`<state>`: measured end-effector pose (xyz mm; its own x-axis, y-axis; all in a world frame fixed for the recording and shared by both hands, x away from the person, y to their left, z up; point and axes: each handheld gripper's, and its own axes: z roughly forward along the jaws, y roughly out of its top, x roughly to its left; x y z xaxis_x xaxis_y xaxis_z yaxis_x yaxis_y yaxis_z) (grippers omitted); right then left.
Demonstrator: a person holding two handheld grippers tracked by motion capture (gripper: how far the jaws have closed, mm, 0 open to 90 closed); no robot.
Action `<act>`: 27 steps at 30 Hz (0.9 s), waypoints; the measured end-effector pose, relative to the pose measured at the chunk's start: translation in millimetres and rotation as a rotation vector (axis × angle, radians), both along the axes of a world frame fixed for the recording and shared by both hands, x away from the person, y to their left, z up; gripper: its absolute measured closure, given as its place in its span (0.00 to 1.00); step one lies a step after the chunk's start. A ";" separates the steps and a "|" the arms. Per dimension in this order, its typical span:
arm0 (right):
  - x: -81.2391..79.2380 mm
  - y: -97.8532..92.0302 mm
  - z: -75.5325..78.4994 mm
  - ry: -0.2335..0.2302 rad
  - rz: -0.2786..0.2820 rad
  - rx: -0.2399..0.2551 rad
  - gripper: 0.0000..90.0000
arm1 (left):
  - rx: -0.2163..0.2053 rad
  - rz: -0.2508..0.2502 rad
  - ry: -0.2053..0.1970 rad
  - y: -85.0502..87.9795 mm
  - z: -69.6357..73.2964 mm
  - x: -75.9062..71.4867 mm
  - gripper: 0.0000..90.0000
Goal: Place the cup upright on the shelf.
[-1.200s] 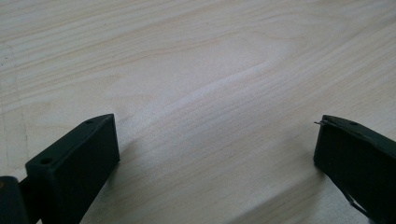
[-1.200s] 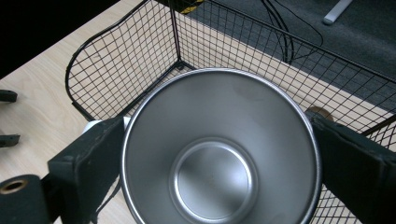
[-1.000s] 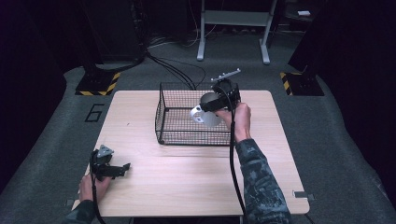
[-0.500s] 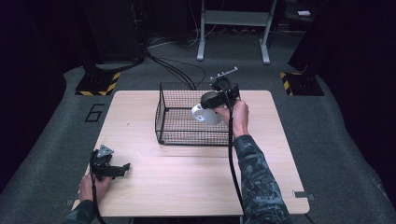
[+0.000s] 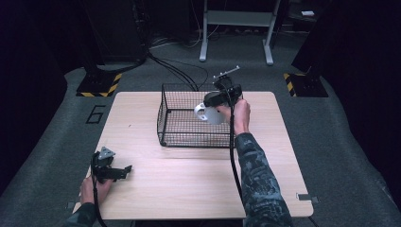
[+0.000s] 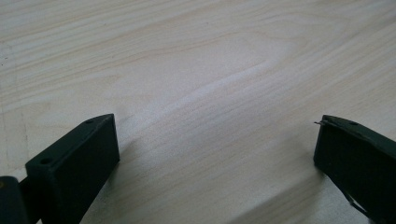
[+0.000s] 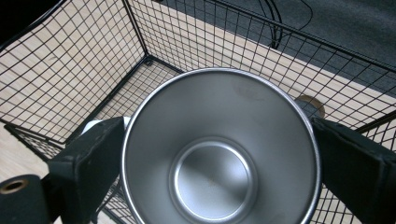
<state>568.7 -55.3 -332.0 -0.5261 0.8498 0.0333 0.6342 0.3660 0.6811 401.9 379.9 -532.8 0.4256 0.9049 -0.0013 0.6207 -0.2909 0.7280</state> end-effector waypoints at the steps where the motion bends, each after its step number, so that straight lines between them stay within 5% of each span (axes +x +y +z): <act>1: 0.6 0.7 -0.2 0.005 -0.006 -0.003 0.07 | 0.001 -0.001 -0.002 0.1 0.0 0.1 0.00; 27: 29.9 10.0 -44.5 0.119 -0.061 0.006 0.07 | 0.000 0.000 0.000 0.0 0.0 0.0 0.00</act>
